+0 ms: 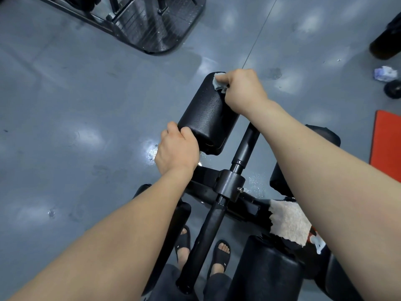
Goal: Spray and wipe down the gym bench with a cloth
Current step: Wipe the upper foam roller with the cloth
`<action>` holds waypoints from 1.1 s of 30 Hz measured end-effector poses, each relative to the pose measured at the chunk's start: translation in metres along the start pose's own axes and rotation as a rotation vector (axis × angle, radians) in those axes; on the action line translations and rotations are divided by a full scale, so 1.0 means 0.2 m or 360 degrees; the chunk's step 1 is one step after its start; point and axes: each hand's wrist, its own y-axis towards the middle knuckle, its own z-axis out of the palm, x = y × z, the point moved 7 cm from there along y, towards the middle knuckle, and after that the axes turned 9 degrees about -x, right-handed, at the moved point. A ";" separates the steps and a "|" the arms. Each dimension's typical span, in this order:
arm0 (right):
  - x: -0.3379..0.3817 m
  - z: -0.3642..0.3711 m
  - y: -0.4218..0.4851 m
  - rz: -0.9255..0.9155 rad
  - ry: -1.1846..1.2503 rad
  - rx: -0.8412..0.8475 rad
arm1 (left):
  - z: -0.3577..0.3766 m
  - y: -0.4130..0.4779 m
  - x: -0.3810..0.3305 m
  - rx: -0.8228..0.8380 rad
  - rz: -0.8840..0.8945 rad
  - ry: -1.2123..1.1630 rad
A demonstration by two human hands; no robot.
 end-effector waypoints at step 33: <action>0.29 0.09 -0.48 -0.0279 0.0004 0.0208 | 0.02 0.03 0.02 -0.0010 0.0070 -0.0020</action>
